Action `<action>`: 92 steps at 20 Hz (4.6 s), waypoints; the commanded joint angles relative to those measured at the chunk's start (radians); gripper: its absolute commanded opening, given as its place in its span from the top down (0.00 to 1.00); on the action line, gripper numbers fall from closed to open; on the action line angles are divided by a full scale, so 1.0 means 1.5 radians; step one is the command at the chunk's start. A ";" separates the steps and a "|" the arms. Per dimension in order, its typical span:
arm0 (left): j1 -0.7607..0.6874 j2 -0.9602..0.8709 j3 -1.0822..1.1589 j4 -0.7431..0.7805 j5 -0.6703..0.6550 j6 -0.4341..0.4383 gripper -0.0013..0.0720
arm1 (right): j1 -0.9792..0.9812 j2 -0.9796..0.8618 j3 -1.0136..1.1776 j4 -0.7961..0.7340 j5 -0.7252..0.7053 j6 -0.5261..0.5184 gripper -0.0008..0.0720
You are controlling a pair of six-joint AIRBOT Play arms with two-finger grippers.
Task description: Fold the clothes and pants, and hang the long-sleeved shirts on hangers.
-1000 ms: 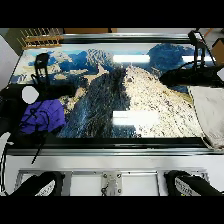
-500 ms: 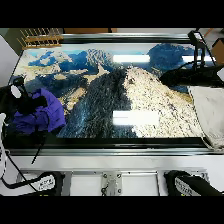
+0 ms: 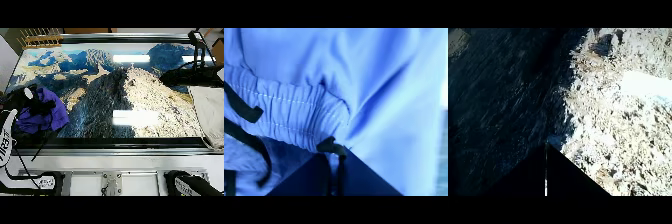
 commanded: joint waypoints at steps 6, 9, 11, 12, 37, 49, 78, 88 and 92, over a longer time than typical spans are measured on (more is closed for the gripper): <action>-0.263 0.197 0.282 -0.259 0.058 0.072 0.96 | 0.001 -0.006 0.000 0.029 -0.002 0.003 0.98; -0.391 0.234 0.384 -0.258 0.115 0.075 0.96 | -0.005 -0.003 0.009 0.062 -0.016 -0.043 0.98; -0.450 0.242 0.432 -0.236 0.111 0.077 0.97 | -0.041 0.010 0.028 0.043 -0.046 -0.039 0.98; -0.470 0.243 0.444 -0.190 0.090 0.076 0.97 | -0.065 0.018 0.032 0.043 -0.058 -0.029 0.98; -0.186 0.279 -0.293 -0.255 0.016 -0.038 0.13 | -0.169 -0.002 0.011 0.028 0.113 0.013 0.98; -0.305 0.111 -0.319 -0.420 0.211 -0.037 0.13 | -0.169 -0.002 0.011 0.030 0.133 0.013 0.98; -0.261 0.247 -0.382 -0.346 0.224 -0.031 0.96 | 0.011 -0.178 -0.451 0.270 -0.338 0.077 0.31; -0.250 0.274 -0.288 -0.345 0.171 0.001 0.97 | -0.006 -0.108 -0.371 0.141 -0.278 0.008 0.99; -0.257 0.390 -0.068 -0.351 0.111 0.002 0.96 | -0.046 -0.002 -0.123 0.082 -0.128 0.008 0.99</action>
